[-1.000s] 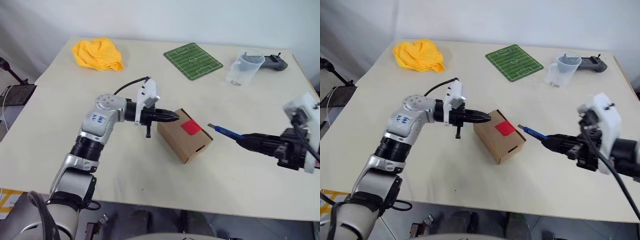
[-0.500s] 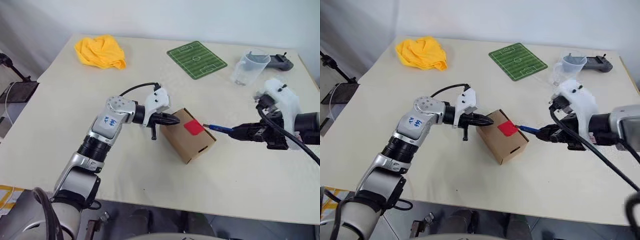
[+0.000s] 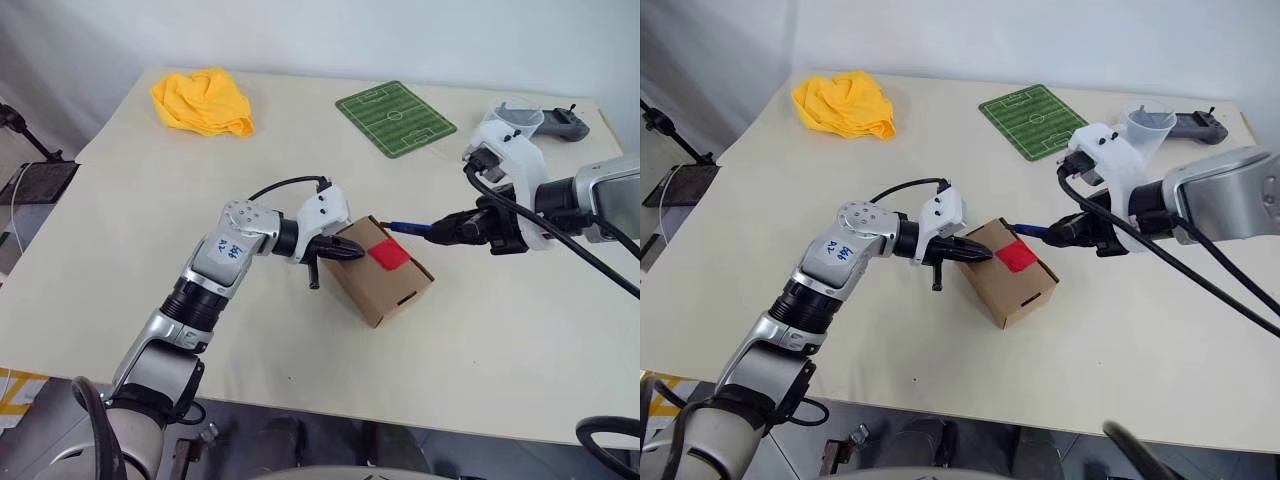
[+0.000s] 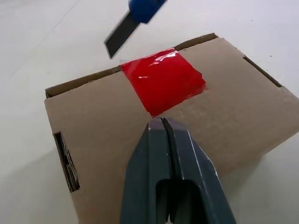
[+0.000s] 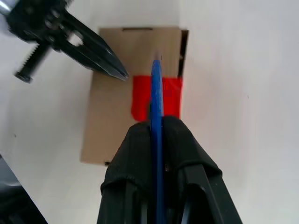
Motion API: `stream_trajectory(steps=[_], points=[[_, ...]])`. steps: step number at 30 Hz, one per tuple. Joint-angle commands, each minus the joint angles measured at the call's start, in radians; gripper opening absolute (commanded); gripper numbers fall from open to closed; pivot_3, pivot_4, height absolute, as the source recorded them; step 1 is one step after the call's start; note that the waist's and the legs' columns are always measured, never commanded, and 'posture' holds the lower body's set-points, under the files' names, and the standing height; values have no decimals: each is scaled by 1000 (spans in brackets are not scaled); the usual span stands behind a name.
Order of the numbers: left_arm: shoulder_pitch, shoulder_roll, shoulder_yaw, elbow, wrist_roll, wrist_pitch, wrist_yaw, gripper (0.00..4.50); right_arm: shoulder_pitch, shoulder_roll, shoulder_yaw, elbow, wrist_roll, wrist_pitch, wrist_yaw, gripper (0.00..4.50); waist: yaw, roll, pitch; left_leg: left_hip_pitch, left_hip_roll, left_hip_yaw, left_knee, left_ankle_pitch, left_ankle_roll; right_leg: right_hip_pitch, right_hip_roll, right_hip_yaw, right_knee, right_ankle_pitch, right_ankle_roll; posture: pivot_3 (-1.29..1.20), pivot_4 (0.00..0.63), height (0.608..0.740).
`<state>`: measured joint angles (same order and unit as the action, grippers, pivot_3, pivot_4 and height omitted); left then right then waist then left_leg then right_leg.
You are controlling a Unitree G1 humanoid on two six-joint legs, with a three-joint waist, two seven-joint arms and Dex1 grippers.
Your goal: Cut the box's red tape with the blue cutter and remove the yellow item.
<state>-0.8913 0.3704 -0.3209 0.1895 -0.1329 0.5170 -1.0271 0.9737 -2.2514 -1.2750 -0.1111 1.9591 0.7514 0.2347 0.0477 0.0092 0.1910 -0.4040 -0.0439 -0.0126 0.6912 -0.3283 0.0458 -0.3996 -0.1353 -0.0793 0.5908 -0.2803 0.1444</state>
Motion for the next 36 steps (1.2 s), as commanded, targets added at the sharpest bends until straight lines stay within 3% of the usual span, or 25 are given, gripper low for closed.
stream_trajectory(steps=[1,36], points=[[9,0,-8,-30,10,18,9,0,22,0,-70,4,13,-30,-50,110,-1,0,0,0,0,0,1,0,0,0,0,0,1,0,0,0,150,740],[8,1,-7,-48,14,76,42,0,236,0,-109,-74,13,-205,-174,110,-24,0,0,3,1,8,7,0,2,0,3,14,4,3,5,0,150,740]])
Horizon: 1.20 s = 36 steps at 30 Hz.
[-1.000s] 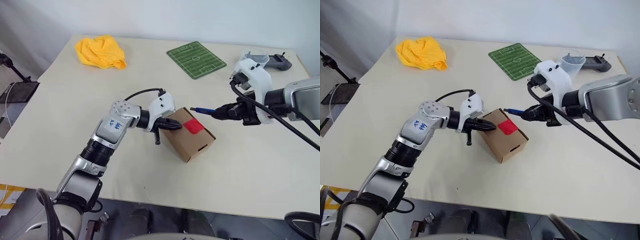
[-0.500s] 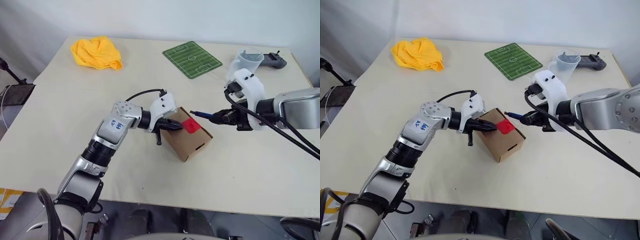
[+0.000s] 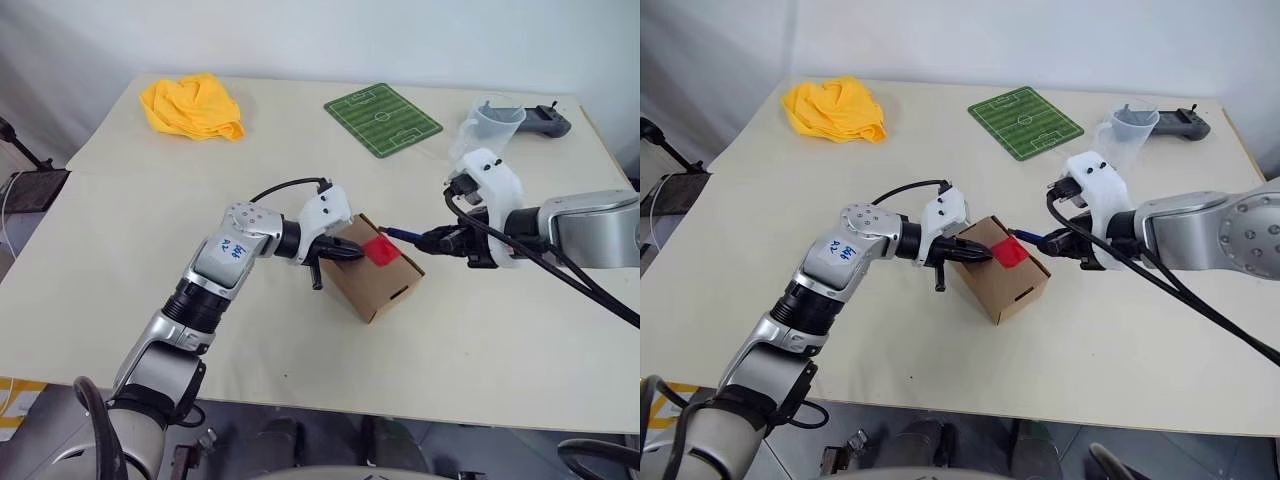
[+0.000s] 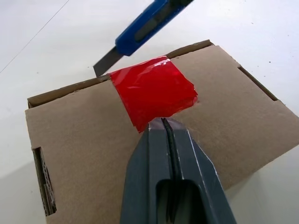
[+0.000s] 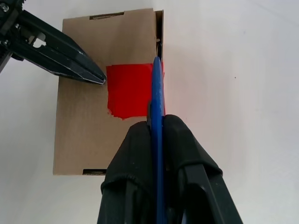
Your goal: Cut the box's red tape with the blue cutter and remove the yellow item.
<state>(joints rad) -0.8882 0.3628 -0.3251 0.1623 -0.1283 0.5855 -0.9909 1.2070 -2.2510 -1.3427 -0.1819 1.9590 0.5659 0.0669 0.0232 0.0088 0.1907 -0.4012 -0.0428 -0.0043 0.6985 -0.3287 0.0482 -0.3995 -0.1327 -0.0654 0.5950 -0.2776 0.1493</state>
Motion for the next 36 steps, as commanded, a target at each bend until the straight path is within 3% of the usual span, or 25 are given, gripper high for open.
stream_trajectory(steps=[1,36], points=[[6,9,-3,-23,9,9,6,0,6,-1,-38,-5,13,-19,-8,110,0,0,0,0,0,0,0,0,0,0,0,1,0,0,0,0,150,740],[23,-2,-46,-43,21,77,22,0,48,-1,-47,-18,13,113,27,110,1,-4,-3,3,0,5,0,-1,2,0,1,5,1,1,1,0,150,740]])
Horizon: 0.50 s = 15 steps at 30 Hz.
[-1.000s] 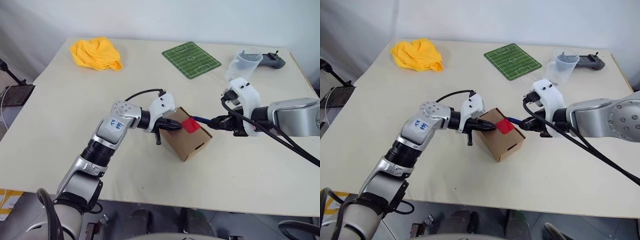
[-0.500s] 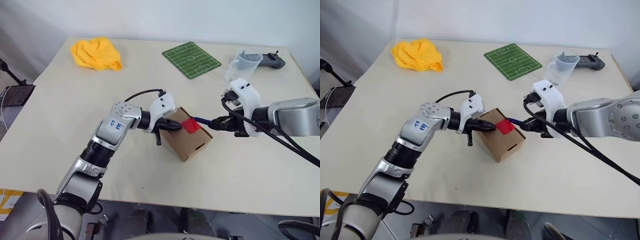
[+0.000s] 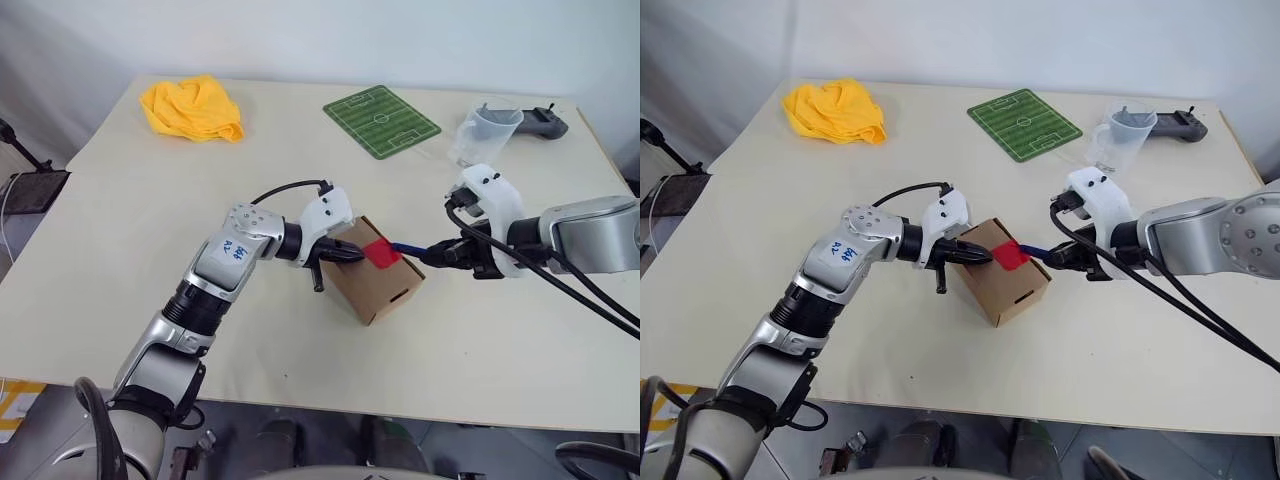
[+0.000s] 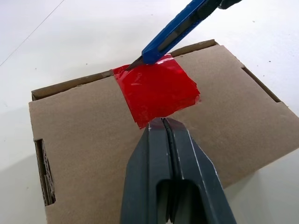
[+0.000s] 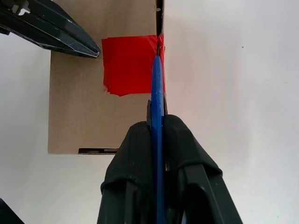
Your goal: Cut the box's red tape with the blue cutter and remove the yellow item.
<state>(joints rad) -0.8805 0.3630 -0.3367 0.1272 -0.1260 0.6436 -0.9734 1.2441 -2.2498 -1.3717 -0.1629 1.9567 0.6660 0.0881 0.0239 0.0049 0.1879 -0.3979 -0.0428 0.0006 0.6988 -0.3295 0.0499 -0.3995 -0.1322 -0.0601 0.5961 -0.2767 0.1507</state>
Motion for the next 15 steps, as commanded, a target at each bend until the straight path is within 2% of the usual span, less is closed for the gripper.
stream_trajectory(steps=[1,15], points=[[16,-3,-36,-9,19,20,6,0,13,-2,-18,-36,16,14,5,110,0,0,0,0,0,0,0,0,0,0,0,1,0,0,0,0,150,740],[27,2,-57,-12,18,47,9,0,-51,-2,39,-44,16,167,55,110,0,-5,-5,3,0,3,-1,-1,1,0,0,11,0,0,0,0,150,740]])
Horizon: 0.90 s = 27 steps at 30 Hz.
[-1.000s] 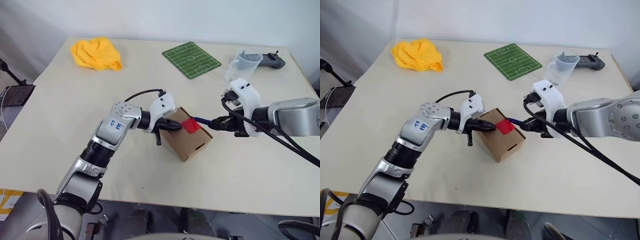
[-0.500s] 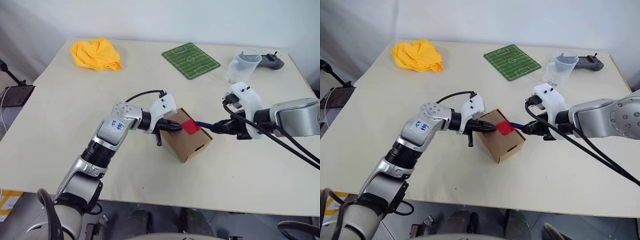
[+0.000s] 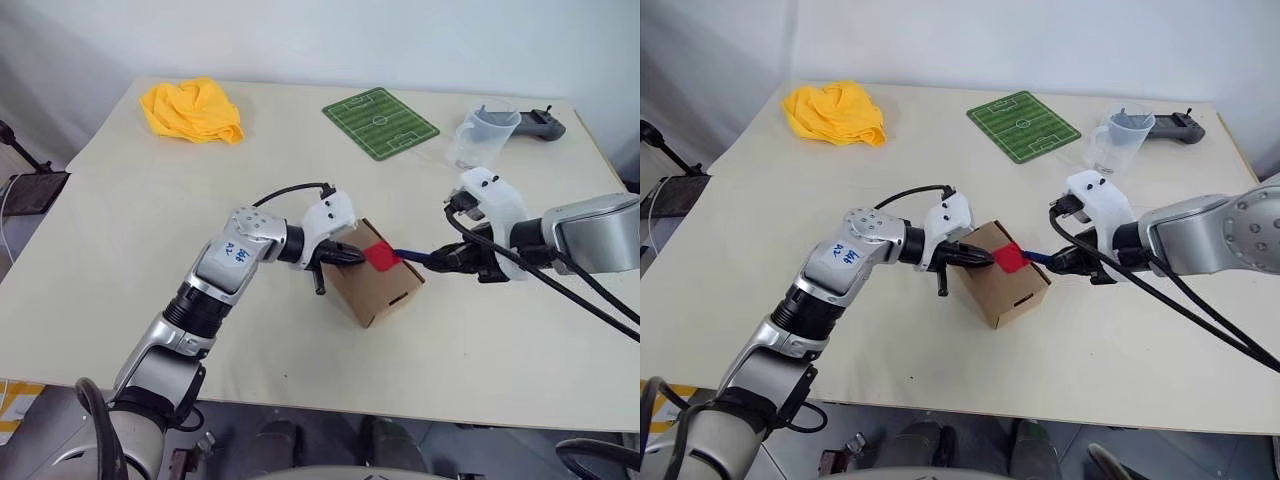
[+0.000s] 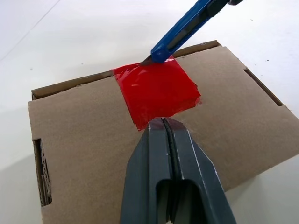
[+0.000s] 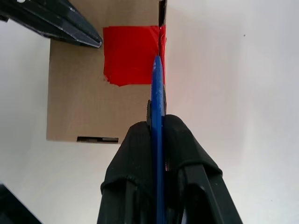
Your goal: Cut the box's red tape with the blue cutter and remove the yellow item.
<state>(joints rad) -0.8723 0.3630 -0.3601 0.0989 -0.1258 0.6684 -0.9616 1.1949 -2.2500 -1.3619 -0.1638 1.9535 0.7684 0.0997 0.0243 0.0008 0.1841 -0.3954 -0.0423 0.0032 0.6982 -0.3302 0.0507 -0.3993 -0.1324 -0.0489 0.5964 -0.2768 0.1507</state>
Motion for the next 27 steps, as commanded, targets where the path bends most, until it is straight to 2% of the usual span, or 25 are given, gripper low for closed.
stream_trajectory(steps=[1,19,27], points=[[19,1,-34,16,17,24,-3,0,-5,-1,35,-42,19,70,46,110,0,-2,-3,0,0,0,0,0,0,0,0,0,0,0,0,0,150,740],[25,17,-68,-4,20,58,-34,0,15,-1,64,-16,19,155,129,110,0,-5,-14,6,4,0,-2,-3,-2,5,-1,0,-3,-1,-3,0,150,740],[33,19,-92,-15,28,84,-38,0,-14,-1,82,18,19,284,207,110,0,-5,-16,6,4,0,-2,-4,-2,6,-2,0,-4,-2,-3,0,150,740]])
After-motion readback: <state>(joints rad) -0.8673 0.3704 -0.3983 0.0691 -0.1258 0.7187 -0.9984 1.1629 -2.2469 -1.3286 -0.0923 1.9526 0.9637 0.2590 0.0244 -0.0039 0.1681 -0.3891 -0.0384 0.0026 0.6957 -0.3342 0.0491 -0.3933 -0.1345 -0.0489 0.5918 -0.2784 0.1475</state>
